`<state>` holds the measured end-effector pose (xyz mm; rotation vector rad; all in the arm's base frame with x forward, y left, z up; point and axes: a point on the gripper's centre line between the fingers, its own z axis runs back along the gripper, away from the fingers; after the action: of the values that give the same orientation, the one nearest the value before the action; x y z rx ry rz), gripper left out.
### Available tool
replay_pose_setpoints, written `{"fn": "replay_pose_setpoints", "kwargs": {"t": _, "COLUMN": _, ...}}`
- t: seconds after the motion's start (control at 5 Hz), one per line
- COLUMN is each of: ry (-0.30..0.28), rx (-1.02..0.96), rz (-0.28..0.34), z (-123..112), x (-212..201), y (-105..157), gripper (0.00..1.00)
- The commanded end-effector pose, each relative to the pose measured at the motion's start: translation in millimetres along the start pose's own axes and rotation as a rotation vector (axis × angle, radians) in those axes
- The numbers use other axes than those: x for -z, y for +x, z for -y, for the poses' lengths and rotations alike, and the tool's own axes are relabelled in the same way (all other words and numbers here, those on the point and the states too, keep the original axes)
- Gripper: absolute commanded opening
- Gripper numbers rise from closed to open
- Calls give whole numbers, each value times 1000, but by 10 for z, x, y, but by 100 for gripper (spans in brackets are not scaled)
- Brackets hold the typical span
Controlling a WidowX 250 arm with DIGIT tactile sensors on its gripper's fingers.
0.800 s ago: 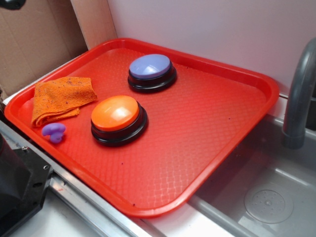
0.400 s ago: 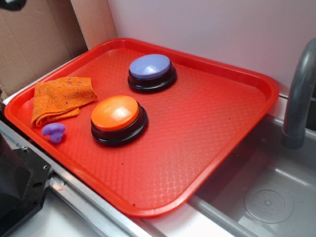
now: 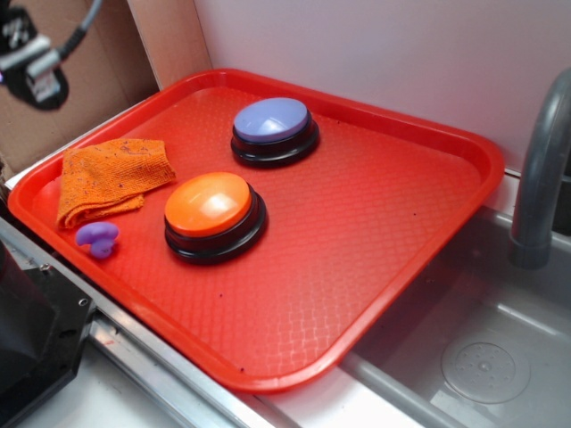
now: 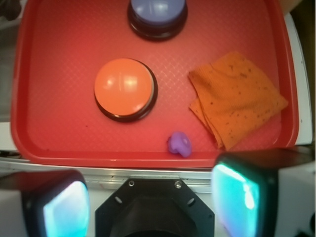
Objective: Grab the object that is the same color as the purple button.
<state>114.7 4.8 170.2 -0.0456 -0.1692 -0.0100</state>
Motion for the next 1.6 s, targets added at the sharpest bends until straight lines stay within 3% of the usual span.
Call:
{"fn": "replay_pose_setpoints", "kwargs": {"t": 0.0, "ry": 38, "rx": -24, "rz": -42, "z": -296, "x": 613, "y": -40, "gripper": 100}}
{"fn": "replay_pose_setpoints", "kwargs": {"t": 0.4, "ry": 81, "rx": 52, "rz": -102, "z": -336, "x": 1086, "y": -114, "gripper": 100}}
{"fn": "replay_pose_setpoints", "kwargs": {"t": 0.8, "ry": 70, "rx": 48, "rz": -135, "z": -465, "x": 1346, "y": -127, "gripper": 100}}
{"fn": "replay_pose_setpoints", "kwargs": {"t": 1.0, "ry": 71, "rx": 10, "rz": -127, "z": -531, "x": 1386, "y": -144, "gripper": 0}}
{"fn": "replay_pose_setpoints", "kwargs": {"t": 1.4, "ry": 79, "rx": -15, "rz": -155, "z": -586, "x": 1436, "y": -123, "gripper": 0}}
